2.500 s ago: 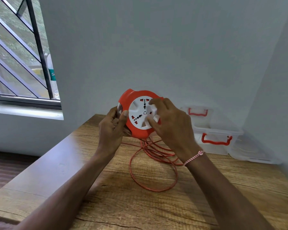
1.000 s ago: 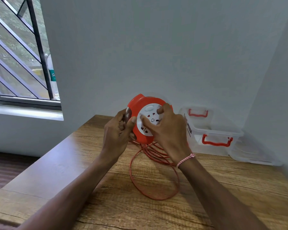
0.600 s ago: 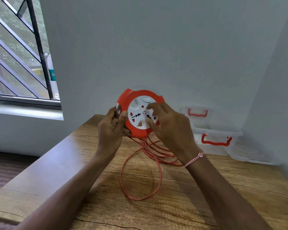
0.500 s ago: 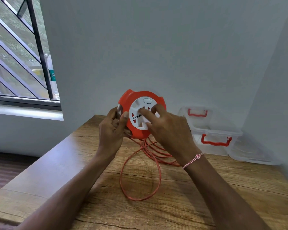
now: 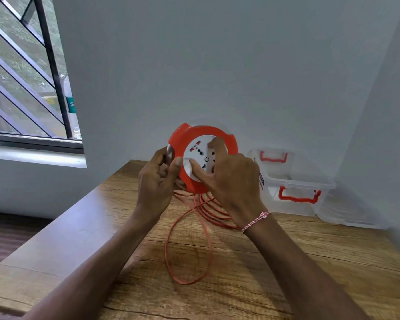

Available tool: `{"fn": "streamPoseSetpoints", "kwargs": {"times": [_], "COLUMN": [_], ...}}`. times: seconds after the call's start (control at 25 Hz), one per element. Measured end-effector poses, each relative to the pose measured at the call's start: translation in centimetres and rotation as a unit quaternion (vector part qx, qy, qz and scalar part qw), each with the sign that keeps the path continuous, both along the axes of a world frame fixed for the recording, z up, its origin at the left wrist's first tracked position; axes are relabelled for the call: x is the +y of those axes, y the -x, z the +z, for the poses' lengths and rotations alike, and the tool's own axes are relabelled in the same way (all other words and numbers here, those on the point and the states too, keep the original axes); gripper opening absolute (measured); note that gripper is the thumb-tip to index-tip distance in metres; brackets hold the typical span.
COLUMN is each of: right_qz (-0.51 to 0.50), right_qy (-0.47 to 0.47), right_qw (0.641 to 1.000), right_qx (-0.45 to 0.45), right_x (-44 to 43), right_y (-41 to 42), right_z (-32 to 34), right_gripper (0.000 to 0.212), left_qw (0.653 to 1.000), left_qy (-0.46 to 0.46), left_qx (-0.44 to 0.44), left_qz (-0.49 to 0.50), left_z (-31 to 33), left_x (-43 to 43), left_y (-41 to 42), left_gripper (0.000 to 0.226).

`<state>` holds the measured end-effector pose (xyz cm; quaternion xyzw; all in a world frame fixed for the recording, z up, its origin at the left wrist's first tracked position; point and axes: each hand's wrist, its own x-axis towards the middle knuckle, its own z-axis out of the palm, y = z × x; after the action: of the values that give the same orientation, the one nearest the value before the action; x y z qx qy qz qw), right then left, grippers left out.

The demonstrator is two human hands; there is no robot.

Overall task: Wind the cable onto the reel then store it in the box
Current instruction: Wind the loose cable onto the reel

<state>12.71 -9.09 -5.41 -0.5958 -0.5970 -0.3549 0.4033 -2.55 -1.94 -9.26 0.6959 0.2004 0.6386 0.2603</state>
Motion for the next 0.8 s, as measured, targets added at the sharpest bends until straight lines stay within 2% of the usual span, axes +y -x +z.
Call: {"fn": "streamPoseSetpoints", "kwargs": {"times": [0.08,0.16,0.2,0.24,0.28,0.32,0.36,0.44,0.56,0.64,0.72,0.8], "right_qz": [0.039,0.123,0.156,0.162,0.136,0.093,0.062,0.045,-0.002,-0.037,-0.059,-0.046], "right_qy": [0.032,0.068,0.079,0.082,0.071,0.046,0.018,0.019,0.108,0.104,0.078,0.076], "right_qw": [0.985,0.934,0.912,0.916,0.946,0.979,0.996,0.994,0.979,0.970,0.963,0.968], "right_qx": [0.165,0.328,0.371,0.358,0.285,0.176,0.063,-0.093,-0.176,-0.218,-0.250,-0.236], "right_x": [0.1,0.4,0.3,0.0,-0.2,-0.4,-0.5,-0.7,-0.7,-0.8,-0.9,-1.0], "right_y": [0.6,0.6,0.6,0.3,-0.1,-0.7,-1.2,-2.1,-2.3,-2.3,-2.3,-2.2], "right_z": [0.0,0.0,0.1,0.3,0.4,0.5,0.5,0.7,0.6,0.4,0.5,0.7], "right_gripper": [0.056,0.050,0.048,0.046,0.046,0.045,0.044,0.045,0.065,0.077,0.078,0.071], "left_qw": [1.000,1.000,1.000,1.000,0.999,0.998,0.997,0.996,0.995,0.994,0.993,0.992], "left_qy": [-0.004,0.000,0.010,0.026,0.044,0.060,0.071,0.082,0.094,0.102,0.104,0.102], "left_qx": [0.003,0.005,0.005,0.005,0.002,-0.002,-0.007,-0.009,0.004,0.010,0.014,0.020], "left_qz": [-0.004,-0.007,-0.010,-0.016,-0.024,-0.031,-0.032,-0.032,-0.040,-0.042,-0.055,-0.066], "left_z": [0.0,0.0,-0.1,-0.1,-0.1,-0.1,0.0,0.0,-0.1,-0.1,0.0,0.1], "left_x": [-0.1,0.1,0.2,0.2,0.3,0.4,0.5,0.8,1.1,1.2,1.1,1.0], "left_y": [-0.2,-0.3,-0.2,-0.1,0.0,0.1,0.2,0.5,0.9,1.0,1.1,1.0], "left_gripper": [0.027,0.029,0.029,0.029,0.030,0.031,0.033,0.036,0.042,0.043,0.042,0.040]}}
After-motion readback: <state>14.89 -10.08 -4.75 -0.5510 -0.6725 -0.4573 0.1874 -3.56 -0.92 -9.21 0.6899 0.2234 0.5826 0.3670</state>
